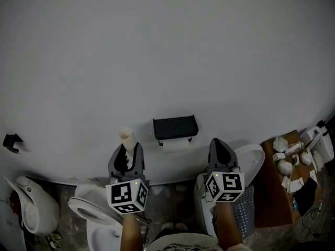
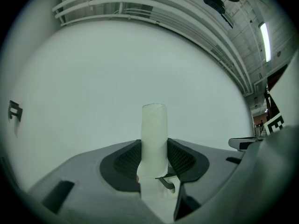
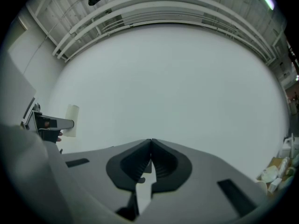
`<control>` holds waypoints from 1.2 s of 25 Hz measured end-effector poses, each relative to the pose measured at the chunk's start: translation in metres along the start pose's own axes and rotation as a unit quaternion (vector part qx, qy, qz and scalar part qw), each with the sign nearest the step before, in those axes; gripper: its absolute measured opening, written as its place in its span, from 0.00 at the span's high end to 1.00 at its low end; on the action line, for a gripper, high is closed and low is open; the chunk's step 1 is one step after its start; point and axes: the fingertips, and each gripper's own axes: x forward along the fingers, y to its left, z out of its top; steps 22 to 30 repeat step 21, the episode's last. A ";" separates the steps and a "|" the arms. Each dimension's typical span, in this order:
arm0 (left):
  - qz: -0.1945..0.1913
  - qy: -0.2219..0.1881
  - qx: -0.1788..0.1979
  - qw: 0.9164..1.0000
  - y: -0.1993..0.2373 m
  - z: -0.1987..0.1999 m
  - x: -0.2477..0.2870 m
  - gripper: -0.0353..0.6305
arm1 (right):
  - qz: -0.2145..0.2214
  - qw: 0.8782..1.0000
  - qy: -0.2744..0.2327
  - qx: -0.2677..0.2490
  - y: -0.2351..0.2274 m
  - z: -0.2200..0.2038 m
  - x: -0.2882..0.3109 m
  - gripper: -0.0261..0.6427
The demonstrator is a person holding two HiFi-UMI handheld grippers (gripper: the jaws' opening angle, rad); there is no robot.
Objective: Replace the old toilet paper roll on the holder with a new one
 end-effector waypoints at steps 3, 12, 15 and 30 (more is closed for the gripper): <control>0.000 0.000 0.002 1.000 0.000 0.000 0.001 0.68 | 0.002 1.000 0.002 -0.002 0.001 -0.001 0.002 0.97; 0.001 -0.002 0.001 1.000 0.000 0.000 0.000 0.68 | 0.000 1.000 0.004 -0.006 0.001 -0.003 0.002 0.97; 0.000 -0.002 0.002 1.000 0.000 0.000 0.001 0.68 | -0.001 1.000 0.006 -0.009 0.002 -0.004 0.001 0.97; 0.001 -0.001 0.003 1.000 0.003 -0.003 0.003 0.68 | -0.001 1.000 0.009 -0.010 0.003 -0.005 0.002 0.97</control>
